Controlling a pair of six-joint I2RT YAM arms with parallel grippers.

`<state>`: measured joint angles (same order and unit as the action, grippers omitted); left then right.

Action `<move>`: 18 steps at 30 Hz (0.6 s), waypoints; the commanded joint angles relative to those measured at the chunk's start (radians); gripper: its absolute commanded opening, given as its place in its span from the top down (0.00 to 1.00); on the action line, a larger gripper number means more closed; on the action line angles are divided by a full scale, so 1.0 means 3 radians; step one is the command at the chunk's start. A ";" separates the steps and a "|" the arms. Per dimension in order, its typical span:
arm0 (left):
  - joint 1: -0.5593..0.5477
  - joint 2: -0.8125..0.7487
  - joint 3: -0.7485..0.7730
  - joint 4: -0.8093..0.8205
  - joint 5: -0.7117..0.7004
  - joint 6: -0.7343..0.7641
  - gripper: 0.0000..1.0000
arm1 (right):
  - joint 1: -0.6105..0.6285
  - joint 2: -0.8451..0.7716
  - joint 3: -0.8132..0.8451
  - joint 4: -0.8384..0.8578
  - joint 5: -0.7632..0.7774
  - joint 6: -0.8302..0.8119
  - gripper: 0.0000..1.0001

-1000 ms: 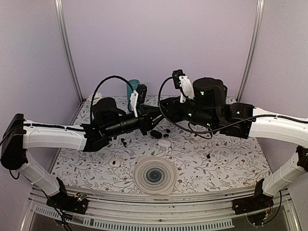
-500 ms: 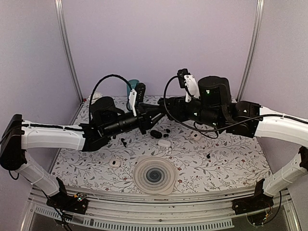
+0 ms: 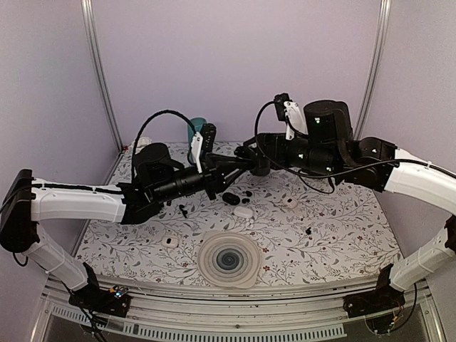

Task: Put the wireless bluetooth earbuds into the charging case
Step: Insert the left earbud into the left side groove of the charging case, then adjust the left earbud in the left side groove of the charging case.

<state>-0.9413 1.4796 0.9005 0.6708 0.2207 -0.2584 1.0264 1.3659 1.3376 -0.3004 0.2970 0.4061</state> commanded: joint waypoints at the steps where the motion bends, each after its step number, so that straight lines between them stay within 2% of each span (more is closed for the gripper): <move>1: 0.0016 -0.0052 0.0029 -0.0039 0.0009 0.0066 1.00 | -0.0002 0.0057 0.0298 -0.0240 -0.0027 -0.0006 0.16; 14: 0.0015 0.0007 0.0173 -0.0393 -0.0213 0.0237 1.00 | -0.0002 0.0541 0.0934 -0.1011 0.0086 0.0135 0.17; 18: 0.0013 0.0025 0.0213 -0.0513 -0.0319 0.0299 1.00 | -0.0004 0.0600 0.0979 -0.1047 0.0141 0.0194 0.17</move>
<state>-0.9413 1.4799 0.9310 0.5594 0.1684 -0.2077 1.0264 1.5326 1.5951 -0.5632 0.3096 0.4343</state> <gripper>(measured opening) 0.205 0.835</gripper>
